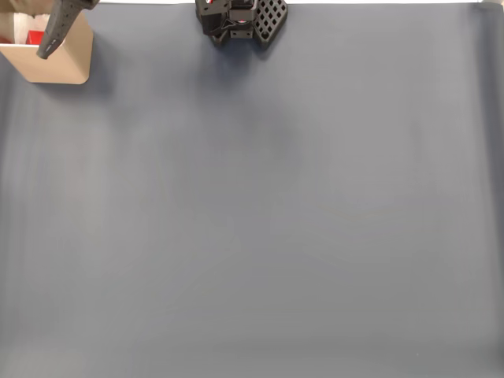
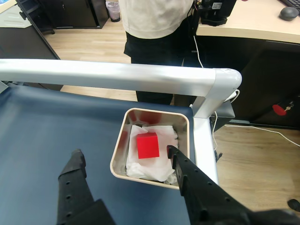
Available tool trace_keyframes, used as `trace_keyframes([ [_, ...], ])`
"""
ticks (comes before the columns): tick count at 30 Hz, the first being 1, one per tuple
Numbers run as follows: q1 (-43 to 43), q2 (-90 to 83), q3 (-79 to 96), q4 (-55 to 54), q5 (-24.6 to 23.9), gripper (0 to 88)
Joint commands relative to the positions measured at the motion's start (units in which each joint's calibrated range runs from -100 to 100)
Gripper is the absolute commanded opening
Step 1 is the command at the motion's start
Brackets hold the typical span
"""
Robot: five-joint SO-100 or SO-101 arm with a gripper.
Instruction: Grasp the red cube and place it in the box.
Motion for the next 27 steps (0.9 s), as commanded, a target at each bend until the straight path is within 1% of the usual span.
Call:
trace_keyframes([
  [1,0.1,-1.0,-1.0,-0.3,0.1,40.3],
  [14,0.0,-1.6,-0.8,-0.3,-0.1,40.2],
  [17,-0.2,-1.9,-0.8,-0.3,-0.2,38.7],
  [20,-0.6,-2.1,-1.1,-0.3,-0.3,30.4],
  [23,-1.5,-2.0,-1.9,-0.3,-0.6,18.5],
  [27,-2.8,-1.6,-3.1,-0.3,-0.8,4.9],
])
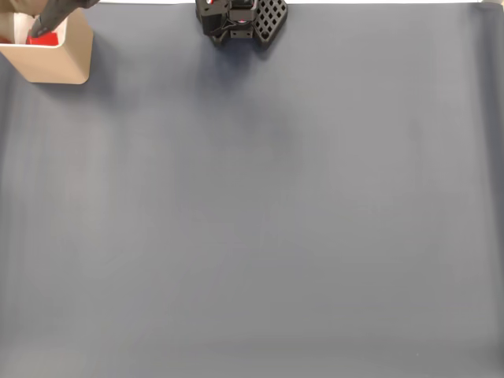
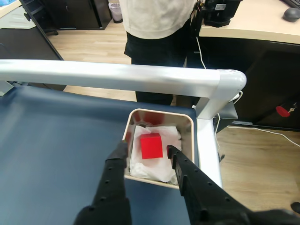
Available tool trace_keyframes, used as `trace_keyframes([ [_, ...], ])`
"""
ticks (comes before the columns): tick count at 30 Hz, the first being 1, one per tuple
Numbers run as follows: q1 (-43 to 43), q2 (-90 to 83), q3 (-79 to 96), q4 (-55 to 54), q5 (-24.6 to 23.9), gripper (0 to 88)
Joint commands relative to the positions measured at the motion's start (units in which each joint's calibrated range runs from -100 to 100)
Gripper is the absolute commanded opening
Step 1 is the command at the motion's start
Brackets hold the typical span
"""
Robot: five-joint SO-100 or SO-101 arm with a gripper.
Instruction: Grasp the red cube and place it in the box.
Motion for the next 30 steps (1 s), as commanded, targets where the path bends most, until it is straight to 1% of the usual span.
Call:
trace_keyframes([
  [1,-1.7,-0.7,-3.6,-0.3,-0.4,2.0],
  [2,-2.2,-0.4,-3.9,-0.4,-0.4,0.0],
  [8,-7.8,0.3,-5.8,-0.5,-0.4,0.0],
  [30,-38.0,-2.2,-5.4,1.1,-0.5,0.0],
])
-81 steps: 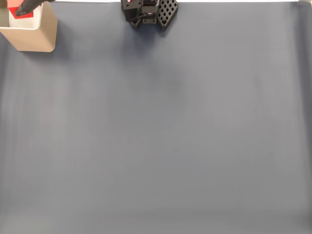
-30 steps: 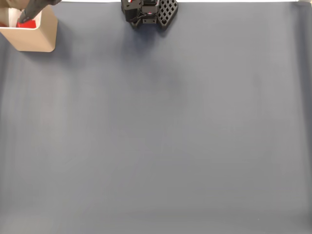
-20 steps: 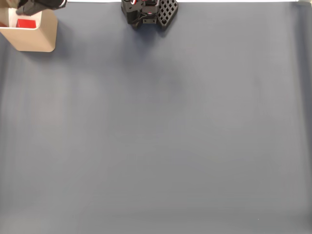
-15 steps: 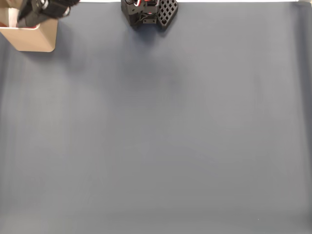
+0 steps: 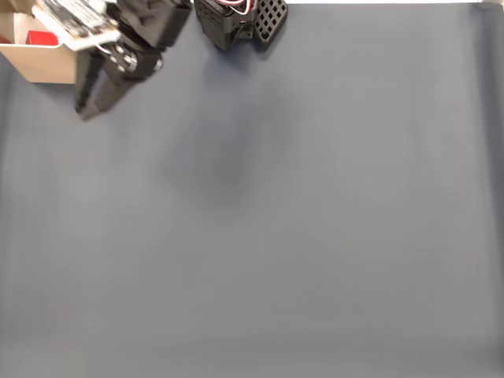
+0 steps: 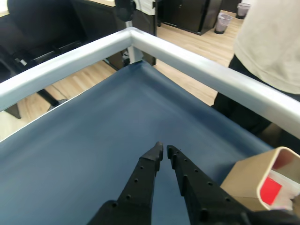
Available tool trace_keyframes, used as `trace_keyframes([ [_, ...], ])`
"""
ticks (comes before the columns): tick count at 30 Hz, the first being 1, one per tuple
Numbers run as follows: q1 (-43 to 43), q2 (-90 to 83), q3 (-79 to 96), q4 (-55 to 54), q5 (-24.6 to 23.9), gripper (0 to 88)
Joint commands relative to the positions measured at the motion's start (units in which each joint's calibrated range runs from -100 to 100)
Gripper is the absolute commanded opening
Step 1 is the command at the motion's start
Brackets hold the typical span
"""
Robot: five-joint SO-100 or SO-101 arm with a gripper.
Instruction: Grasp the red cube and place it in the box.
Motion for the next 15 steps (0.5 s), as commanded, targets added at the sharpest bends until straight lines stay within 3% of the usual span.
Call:
trace_keyframes([
  [1,-5.1,-2.1,-1.8,0.5,0.0,0.0],
  [15,-25.7,-10.8,4.3,2.3,1.4,0.0],
])
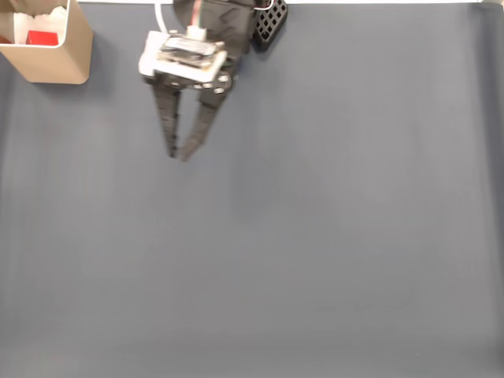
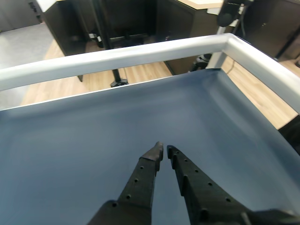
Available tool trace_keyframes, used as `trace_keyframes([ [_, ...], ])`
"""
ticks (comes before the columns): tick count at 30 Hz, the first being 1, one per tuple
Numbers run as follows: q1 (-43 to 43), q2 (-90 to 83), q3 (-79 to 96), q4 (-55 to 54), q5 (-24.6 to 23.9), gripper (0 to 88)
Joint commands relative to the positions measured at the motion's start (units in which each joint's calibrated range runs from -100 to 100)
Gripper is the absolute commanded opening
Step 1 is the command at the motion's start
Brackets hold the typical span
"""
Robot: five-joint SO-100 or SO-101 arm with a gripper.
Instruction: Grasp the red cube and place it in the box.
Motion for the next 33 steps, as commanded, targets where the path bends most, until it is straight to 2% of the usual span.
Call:
trace_keyframes([
  [1,-4.1,-3.3,0.4,0.1,0.4,0.0],
  [12,-11.6,-14.5,12.7,-0.1,1.0,0.0],
  [27,-12.1,-26.1,30.5,0.1,0.7,0.0],
  [33,-12.4,-28.1,31.5,6.5,-0.5,0.0],
])
